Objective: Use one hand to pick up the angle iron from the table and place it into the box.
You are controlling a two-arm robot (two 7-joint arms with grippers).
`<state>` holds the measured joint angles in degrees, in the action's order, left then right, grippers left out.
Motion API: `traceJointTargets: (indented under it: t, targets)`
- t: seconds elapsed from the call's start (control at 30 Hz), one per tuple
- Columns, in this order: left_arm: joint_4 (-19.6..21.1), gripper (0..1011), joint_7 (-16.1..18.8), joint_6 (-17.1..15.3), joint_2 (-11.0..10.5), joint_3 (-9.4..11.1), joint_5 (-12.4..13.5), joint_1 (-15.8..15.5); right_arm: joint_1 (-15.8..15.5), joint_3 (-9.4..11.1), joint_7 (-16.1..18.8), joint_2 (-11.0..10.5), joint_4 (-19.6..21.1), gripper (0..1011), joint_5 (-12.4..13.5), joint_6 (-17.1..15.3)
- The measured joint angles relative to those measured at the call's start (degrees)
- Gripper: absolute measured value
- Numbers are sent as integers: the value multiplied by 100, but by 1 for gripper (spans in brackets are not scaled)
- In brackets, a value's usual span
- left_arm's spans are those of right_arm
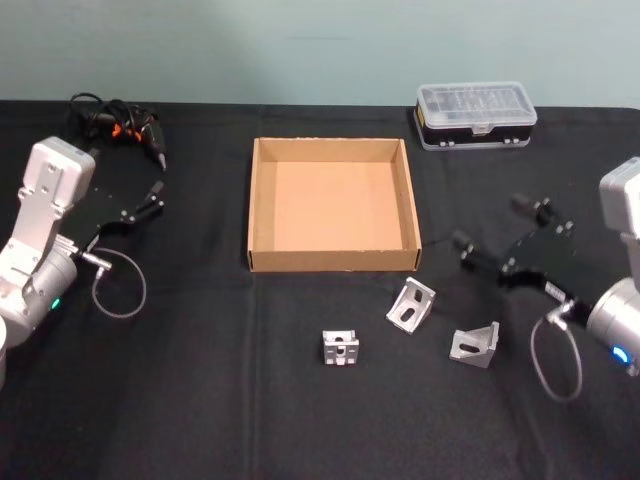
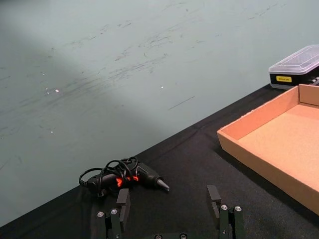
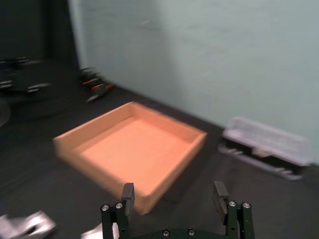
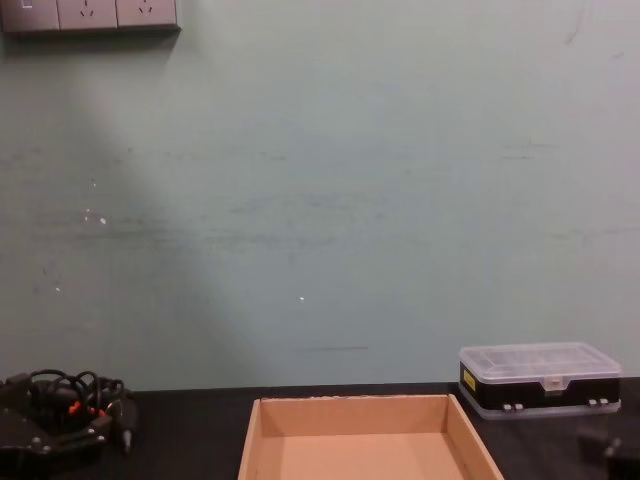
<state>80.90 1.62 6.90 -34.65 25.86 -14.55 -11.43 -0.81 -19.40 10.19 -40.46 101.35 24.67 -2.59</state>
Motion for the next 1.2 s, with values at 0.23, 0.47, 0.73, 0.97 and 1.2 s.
traceJointTargets:
  t: [0.23, 0.47, 0.73, 0.97, 1.2]
  targets:
    - [0, 1000, 0, 0, 0, 0, 0, 0, 72, -141, 596, -182, 365, 1000, 249, -925]
    - [0, 1000, 0, 0, 0, 0, 0, 0, 410, -367, 742, -125, 392, 1000, 74, -1744]
    - [0, 1000, 0, 0, 0, 0, 0, 0, 748, -525, 737, 106, 254, 1000, -89, -2533]
    - [0, 1000, 0, 0, 0, 0, 0, 0, 905, -548, 666, 378, 113, 1000, -151, -3027]
    - [0, 1000, 0, 0, 0, 0, 0, 0, 1004, -610, 650, 596, -51, 1000, -264, -3222]
